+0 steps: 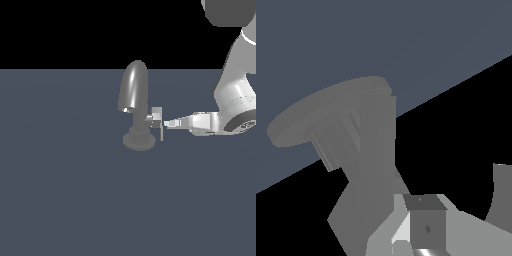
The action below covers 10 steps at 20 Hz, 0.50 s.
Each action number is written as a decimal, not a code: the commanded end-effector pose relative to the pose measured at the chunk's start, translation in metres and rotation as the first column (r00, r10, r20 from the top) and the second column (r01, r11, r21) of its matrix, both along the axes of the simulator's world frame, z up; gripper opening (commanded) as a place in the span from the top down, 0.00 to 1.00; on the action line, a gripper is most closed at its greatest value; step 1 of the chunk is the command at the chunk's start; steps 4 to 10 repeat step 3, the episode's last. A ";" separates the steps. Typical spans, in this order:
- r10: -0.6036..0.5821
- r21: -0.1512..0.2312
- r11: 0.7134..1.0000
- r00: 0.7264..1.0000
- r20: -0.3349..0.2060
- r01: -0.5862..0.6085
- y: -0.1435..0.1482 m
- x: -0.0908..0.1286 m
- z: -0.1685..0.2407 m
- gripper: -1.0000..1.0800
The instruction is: Turn on the faucet by rotating a designated handle.
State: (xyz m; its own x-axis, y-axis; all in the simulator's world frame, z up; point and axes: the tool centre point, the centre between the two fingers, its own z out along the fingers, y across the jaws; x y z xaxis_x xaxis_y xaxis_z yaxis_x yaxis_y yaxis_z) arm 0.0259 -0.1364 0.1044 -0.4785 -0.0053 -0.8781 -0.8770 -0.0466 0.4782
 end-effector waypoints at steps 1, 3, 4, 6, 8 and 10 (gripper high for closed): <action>-0.039 -0.021 0.999 0.997 -0.068 0.037 0.009 -0.003 -0.062 1.00; -0.039 -0.021 0.999 0.997 -0.071 0.038 0.009 -0.003 -0.065 1.00; -0.039 -0.021 0.999 0.997 -0.071 0.038 0.009 -0.003 -0.065 1.00; -0.039 -0.021 0.999 0.997 -0.071 0.038 0.009 -0.003 -0.065 1.00; -0.039 -0.021 0.999 0.997 -0.071 0.038 0.009 -0.003 -0.065 1.00; -0.039 -0.021 0.999 0.997 -0.071 0.038 0.009 -0.003 -0.065 1.00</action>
